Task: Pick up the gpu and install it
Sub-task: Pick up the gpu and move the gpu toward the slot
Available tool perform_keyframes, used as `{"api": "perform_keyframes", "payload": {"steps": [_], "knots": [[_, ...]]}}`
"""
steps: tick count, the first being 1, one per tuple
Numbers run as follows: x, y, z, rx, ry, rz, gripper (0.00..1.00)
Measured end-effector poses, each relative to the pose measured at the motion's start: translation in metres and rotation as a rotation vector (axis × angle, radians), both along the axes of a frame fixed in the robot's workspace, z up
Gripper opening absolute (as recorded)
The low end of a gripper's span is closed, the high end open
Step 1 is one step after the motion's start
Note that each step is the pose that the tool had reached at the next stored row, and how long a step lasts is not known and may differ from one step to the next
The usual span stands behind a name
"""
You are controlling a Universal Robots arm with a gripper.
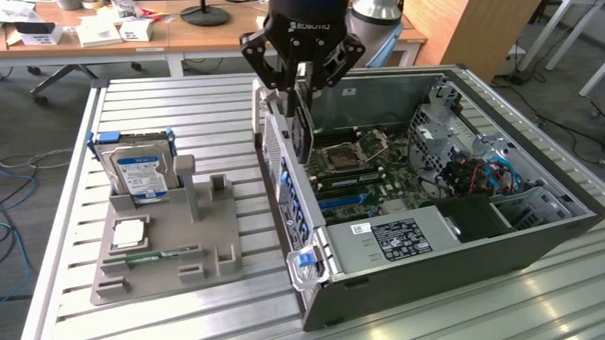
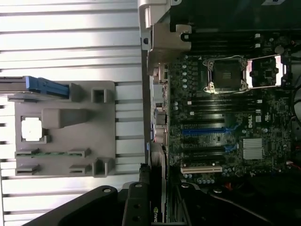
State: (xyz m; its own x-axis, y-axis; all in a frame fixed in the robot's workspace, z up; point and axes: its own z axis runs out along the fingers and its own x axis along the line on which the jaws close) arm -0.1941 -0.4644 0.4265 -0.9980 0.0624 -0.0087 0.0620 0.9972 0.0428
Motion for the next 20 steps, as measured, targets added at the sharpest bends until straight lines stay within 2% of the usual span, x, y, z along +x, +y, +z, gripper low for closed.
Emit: {"api": "perform_keyframes", "payload": {"steps": [20], "knots": [[0.091,0.0000,0.0000,0.0054,0.0001,0.000,0.26]]}}
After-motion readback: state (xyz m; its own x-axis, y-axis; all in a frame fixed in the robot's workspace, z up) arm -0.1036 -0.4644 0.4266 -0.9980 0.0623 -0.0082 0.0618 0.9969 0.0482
